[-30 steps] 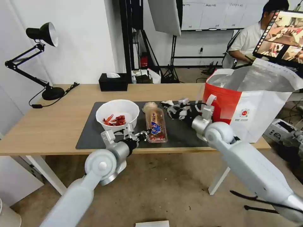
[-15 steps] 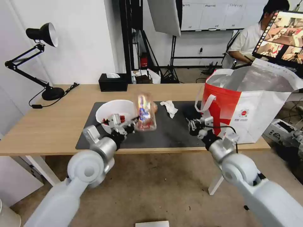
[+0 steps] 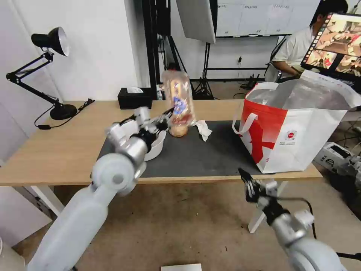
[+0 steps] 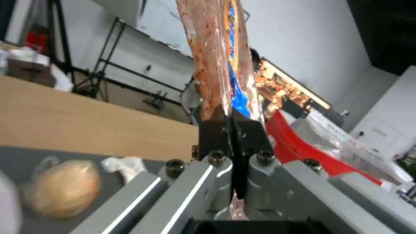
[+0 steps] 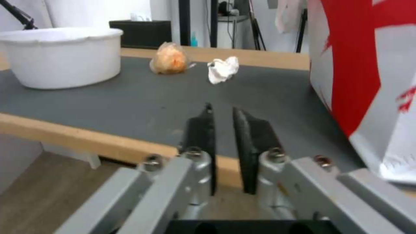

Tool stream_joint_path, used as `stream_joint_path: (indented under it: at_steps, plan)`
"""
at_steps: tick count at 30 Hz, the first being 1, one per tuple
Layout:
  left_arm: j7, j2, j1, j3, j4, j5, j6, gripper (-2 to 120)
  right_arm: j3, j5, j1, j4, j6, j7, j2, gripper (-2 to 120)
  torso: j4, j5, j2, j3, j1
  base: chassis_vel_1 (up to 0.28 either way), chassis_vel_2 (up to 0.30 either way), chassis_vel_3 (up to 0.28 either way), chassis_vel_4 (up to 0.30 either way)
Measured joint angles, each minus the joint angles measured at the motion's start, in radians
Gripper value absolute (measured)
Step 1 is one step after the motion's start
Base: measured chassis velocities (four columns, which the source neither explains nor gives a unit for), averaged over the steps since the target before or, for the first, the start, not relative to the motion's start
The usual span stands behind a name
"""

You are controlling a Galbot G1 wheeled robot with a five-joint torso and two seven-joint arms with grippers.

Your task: Pick up the trash from the table and place it into the takeout bag.

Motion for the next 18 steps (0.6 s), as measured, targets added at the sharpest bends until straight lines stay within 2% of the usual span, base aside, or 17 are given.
stream_joint_path:
  at_steps: [1, 4, 7, 8, 12, 13, 16, 18]
  plan:
    - [0.001, -0.017, -0.035, 0.034, 0.023, 0.003, -0.008, 0, 0.007, -0.004, -0.014, -0.005, 0.009, -0.008, 0.011, 24, 0.0002, 0.0003, 0.0, 0.0, 0.0, 0.0, 0.0, 0.0, 0.0]
    - [0.001, -0.034, -0.066, 0.066, 0.045, 0.011, -0.021, 0, 0.013, -0.007, -0.021, -0.012, 0.016, -0.012, 0.02, 28, 0.0001, 0.0002, 0.0, 0.0, 0.0, 0.0, 0.0, 0.0, 0.0]
    - [0.001, -0.083, -0.151, 0.15, 0.11, 0.038, -0.057, 0, 0.022, -0.009, -0.036, -0.032, 0.028, -0.031, 0.044, 46, 0.0001, 0.0003, 0.0, 0.0, 0.0, 0.0, 0.0, 0.0, 0.0]
    - [0.001, -0.083, -0.151, 0.15, 0.11, 0.038, -0.057, 0, 0.022, -0.009, -0.036, -0.032, 0.028, -0.031, 0.044, 46, 0.0001, 0.0003, 0.0, 0.0, 0.0, 0.0, 0.0, 0.0, 0.0]
    - [-0.001, -0.155, -0.258, 0.22, 0.203, 0.052, -0.079, 0, 0.023, -0.009, -0.044, -0.043, 0.029, -0.037, 0.061, 64, 0.0002, 0.0003, 0.0, 0.0, 0.0, 0.0, 0.0, 0.0, 0.0]
    - [-0.001, -0.155, -0.258, 0.22, 0.203, 0.052, -0.079, 0, 0.023, -0.009, -0.044, -0.043, 0.029, -0.037, 0.061, 64, 0.0002, 0.0003, 0.0, 0.0, 0.0, 0.0, 0.0, 0.0, 0.0]
    - [-0.025, -0.229, -0.337, 0.267, 0.276, 0.053, -0.091, 0, 0.022, -0.02, -0.054, -0.046, 0.029, -0.039, 0.073, 80, 0.0001, 0.0003, 0.0, 0.0, 0.0, 0.0, 0.0, 0.0, 0.0]
    - [-0.031, -0.245, -0.357, 0.281, 0.298, 0.054, -0.094, 0, 0.021, -0.027, -0.058, -0.048, 0.031, -0.041, 0.077, 84, 0.0, 0.0004, 0.0, 0.0, 0.0, 0.0, 0.0, 0.0, 0.0]
